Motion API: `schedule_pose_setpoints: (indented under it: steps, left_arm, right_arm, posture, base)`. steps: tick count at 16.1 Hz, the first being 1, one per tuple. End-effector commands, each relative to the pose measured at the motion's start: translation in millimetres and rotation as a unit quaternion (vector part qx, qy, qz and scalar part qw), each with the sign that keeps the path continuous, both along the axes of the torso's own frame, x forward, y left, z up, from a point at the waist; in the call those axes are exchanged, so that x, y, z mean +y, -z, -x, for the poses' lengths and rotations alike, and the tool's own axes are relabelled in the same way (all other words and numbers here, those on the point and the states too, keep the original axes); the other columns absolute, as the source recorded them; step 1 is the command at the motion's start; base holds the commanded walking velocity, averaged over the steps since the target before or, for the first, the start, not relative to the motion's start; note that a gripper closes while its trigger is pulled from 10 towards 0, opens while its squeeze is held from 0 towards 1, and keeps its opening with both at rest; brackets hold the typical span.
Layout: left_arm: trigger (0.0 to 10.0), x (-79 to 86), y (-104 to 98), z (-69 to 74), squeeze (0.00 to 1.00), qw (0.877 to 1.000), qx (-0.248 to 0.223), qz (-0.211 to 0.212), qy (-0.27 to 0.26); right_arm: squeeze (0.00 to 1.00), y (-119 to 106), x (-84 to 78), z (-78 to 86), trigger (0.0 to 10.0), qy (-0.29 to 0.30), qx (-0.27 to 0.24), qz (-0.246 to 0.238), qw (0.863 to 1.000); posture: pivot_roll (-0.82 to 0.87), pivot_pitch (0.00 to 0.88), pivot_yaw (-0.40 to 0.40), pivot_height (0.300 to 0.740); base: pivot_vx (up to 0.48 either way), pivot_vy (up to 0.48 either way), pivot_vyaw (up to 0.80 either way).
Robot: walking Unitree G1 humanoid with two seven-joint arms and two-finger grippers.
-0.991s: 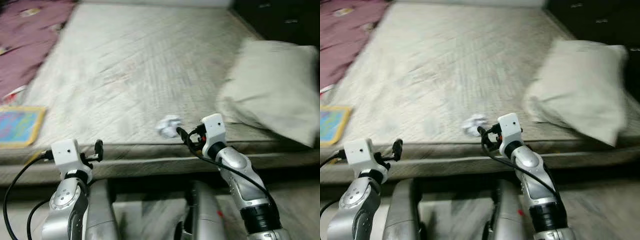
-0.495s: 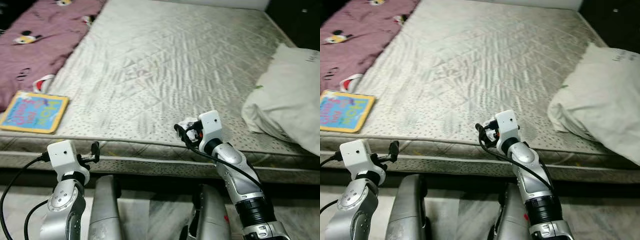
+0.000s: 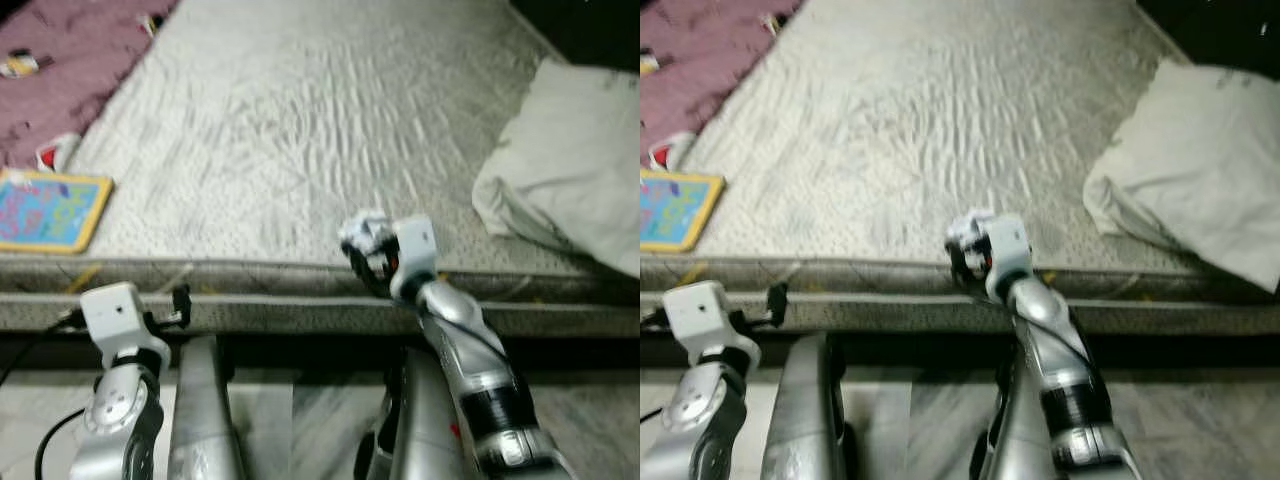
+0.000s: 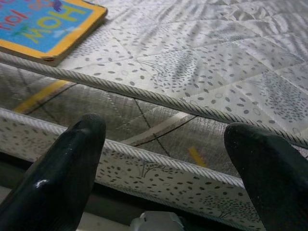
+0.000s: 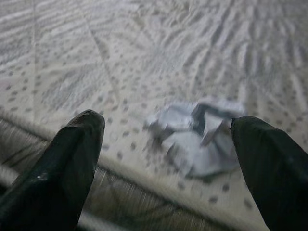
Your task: Clean up the room
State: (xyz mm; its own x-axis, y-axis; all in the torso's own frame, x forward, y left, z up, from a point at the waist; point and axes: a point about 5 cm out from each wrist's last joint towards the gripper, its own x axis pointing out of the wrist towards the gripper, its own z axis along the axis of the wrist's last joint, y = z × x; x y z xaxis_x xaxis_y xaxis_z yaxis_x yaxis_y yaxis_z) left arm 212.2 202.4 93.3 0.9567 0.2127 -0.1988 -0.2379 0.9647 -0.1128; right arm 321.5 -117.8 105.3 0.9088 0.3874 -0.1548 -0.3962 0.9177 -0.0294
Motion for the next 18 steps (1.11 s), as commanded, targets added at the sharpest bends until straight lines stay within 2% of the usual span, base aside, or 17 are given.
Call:
schedule_pose_setpoints:
  steps: [1, 3, 6, 9, 12, 14, 17, 18]
  left_arm:
    - [10.0, 2.5, -4, 3.7, 0.00, 1.000, -0.004, -0.012, -0.005]
    - [10.0, 5.7, -3, 9.7, 0.00, 1.000, 0.002, -0.017, -0.008]
    - [10.0, 6.9, -9, 9.1, 0.00, 1.000, -0.004, -0.026, -0.014]
    - [10.0, 2.8, -10, 16.3, 0.00, 0.999, -0.001, -0.031, -0.011]
    - [10.0, 0.1, -10, 22.0, 0.00, 0.999, 0.004, -0.034, -0.011]
    - [10.0, -0.6, -9, 24.4, 0.00, 0.999, 0.009, -0.033, -0.014]
    - [10.0, -3.2, -8, 24.4, 0.00, 0.999, 0.012, -0.031, -0.014]
    - [10.0, -3.7, -8, 23.9, 0.00, 0.999, 0.013, -0.031, -0.014]
  right_arm:
    - [0.00, -4, -3.5, -7.4, 10.0, 0.013, -0.014, 0.003, 1.000]
    - [0.00, -8, -0.4, -17.5, 10.0, 0.024, -0.023, 0.001, 0.999]
    - [0.00, -16, 7.8, -31.9, 10.0, 0.029, -0.043, 0.000, 0.999]
    - [0.00, -26, 21.4, -46.0, 10.0, 0.030, -0.065, 0.007, 0.997]
    - [0.00, -31, 31.1, -55.3, 10.0, 0.051, -0.071, 0.020, 0.996]
    - [0.00, -30, 35.9, -58.8, 10.0, 0.067, -0.064, 0.052, 0.994]
    - [0.00, -22, 35.6, -59.0, 10.0, 0.082, -0.045, 0.080, 0.992]
    - [0.00, -16, 34.7, -58.1, 4.7, 0.087, -0.032, 0.088, 0.992]
  posture:
    - [0.00, 0.142, -0.063, 0.481]
    - [0.01, 0.167, -0.069, 0.481]
    - [0.03, 0.200, -0.082, 0.481]
    - [0.05, 0.237, -0.089, 0.481]
    - [0.06, 0.252, -0.101, 0.481]
    - [0.06, 0.254, -0.109, 0.481]
    - [0.06, 0.250, -0.115, 0.481]
    - [0.06, 0.246, -0.116, 0.481]
  base:
    - [0.000, 0.000, 0.00]
    - [0.000, 0.000, 0.00]
    - [0.000, 0.000, 0.00]
    - [0.000, 0.000, 0.00]
    - [0.000, 0.000, 0.00]
    - [0.000, 0.000, 0.00]
    - [0.000, 0.000, 0.00]
    - [0.000, 0.000, 0.00]
